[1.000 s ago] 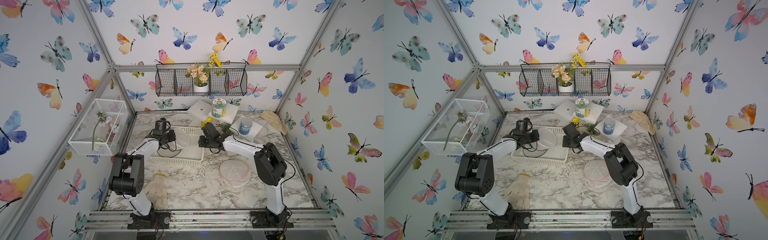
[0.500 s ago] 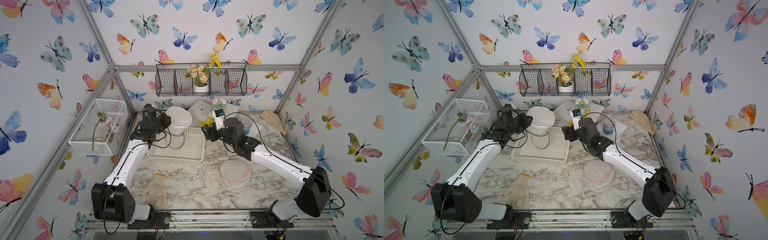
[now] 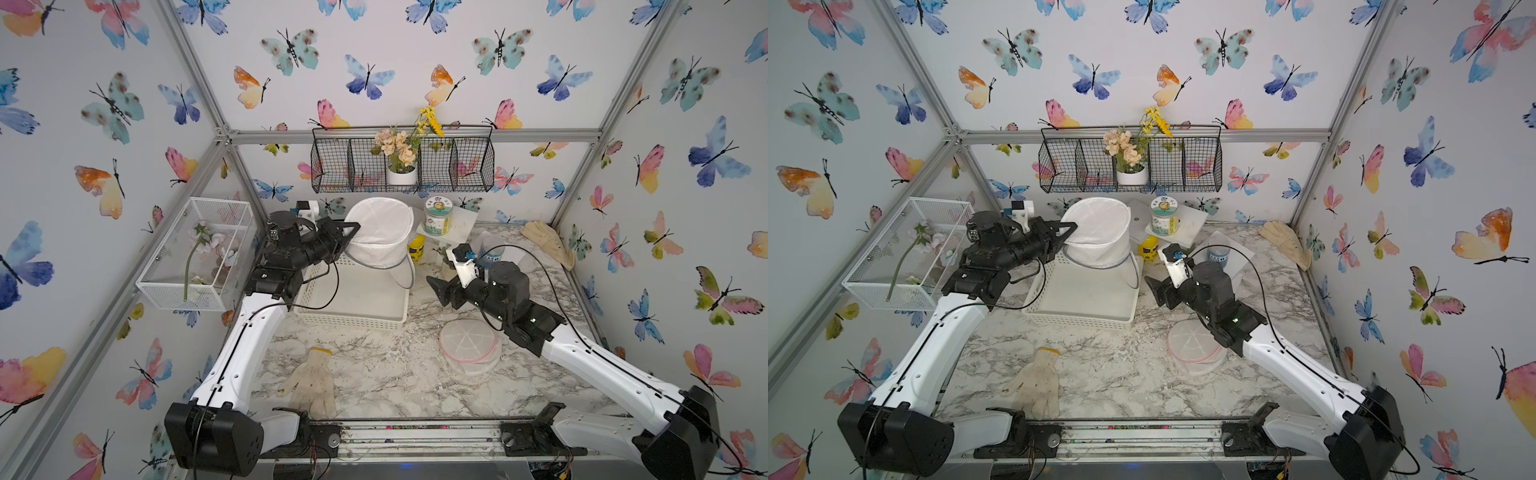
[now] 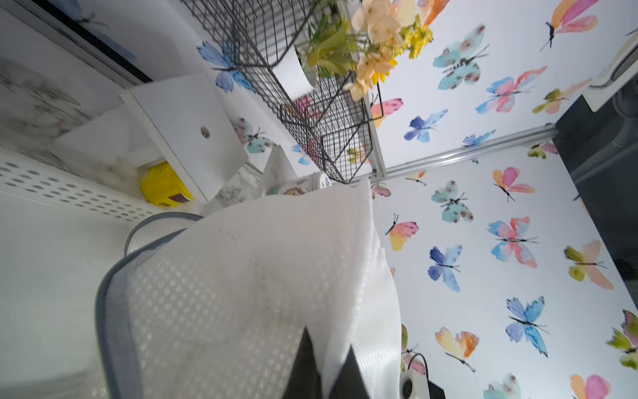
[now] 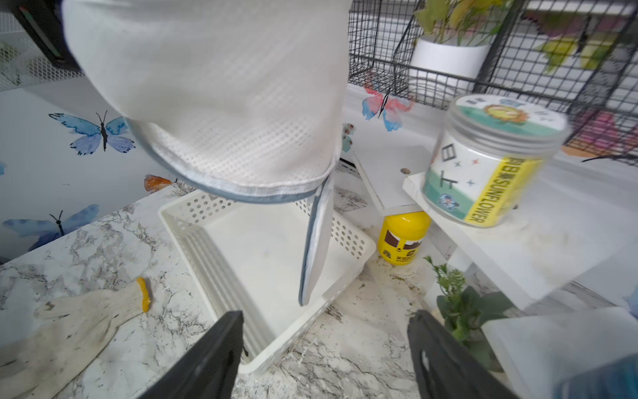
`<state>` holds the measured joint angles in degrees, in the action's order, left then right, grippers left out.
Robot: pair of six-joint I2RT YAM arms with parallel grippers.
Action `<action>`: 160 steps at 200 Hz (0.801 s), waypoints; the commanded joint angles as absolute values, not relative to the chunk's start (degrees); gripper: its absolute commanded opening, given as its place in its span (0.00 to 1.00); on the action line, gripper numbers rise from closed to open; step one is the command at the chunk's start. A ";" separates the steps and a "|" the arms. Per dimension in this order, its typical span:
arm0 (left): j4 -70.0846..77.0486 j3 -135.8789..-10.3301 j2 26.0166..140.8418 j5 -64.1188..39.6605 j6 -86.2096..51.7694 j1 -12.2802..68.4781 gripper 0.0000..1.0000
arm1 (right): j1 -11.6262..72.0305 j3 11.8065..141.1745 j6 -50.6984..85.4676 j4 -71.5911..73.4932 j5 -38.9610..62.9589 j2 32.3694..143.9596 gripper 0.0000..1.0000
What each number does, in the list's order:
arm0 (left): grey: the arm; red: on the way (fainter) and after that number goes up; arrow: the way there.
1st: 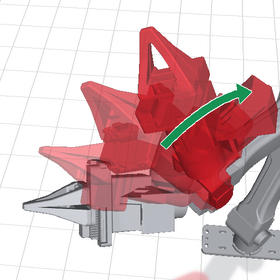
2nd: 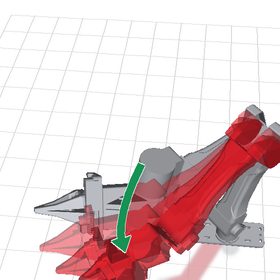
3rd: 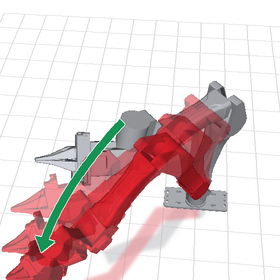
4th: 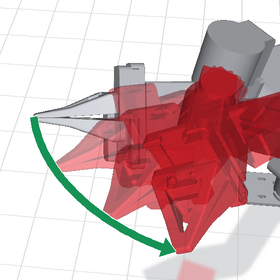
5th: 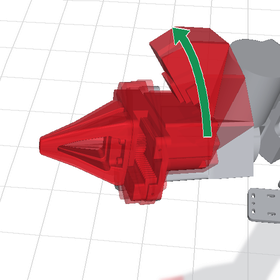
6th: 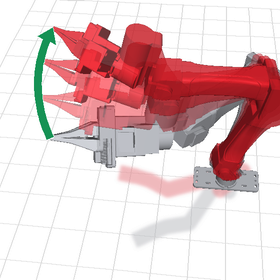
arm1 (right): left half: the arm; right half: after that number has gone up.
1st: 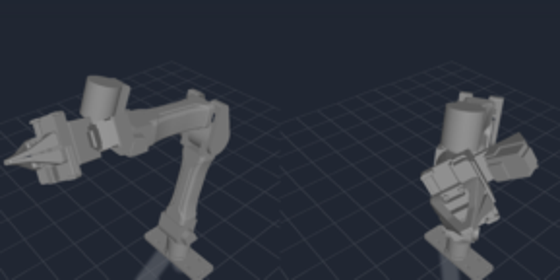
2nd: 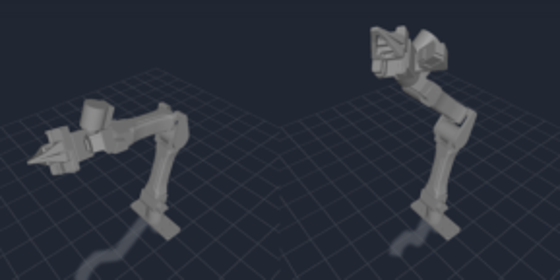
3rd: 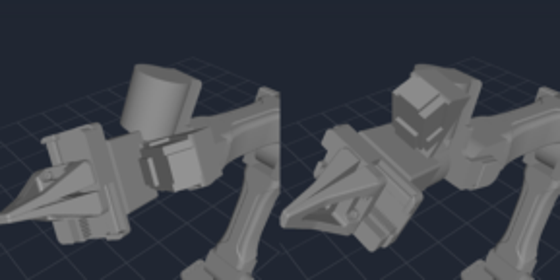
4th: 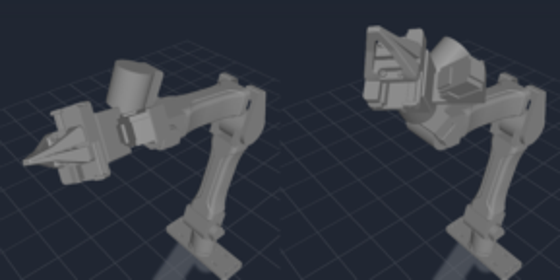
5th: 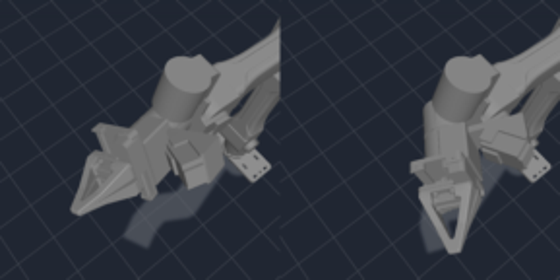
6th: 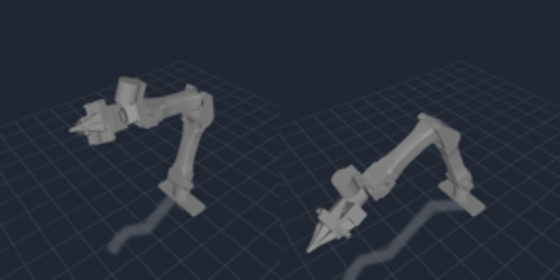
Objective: Turn the laundry bag inside out
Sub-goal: Turn over the laundry bag.
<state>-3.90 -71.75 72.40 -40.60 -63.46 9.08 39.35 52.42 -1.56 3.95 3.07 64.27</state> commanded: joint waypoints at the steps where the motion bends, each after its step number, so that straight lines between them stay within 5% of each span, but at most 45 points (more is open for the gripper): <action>1: 0.14 -71.54 73.84 -56.19 -64.74 9.06 0.00 | 37.48 51.15 -6.27 3.56 5.77 60.99 0.80; 74: -10.68 -67.24 73.79 -63.96 -59.78 9.32 0.00 | 37.35 53.45 -32.59 -0.58 12.81 57.64 0.78; 109: -12.16 -62.10 68.67 -47.49 -72.24 10.60 0.00 | 38.81 54.04 -30.29 0.56 19.38 57.03 0.73; 160: -15.58 -61.88 63.10 -30.40 -95.84 17.99 0.00 | 52.51 43.95 -30.49 17.44 4.36 57.93 0.72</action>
<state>-11.88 -58.67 64.10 -40.49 -82.91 15.31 48.56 47.68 -29.26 6.79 11.90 56.42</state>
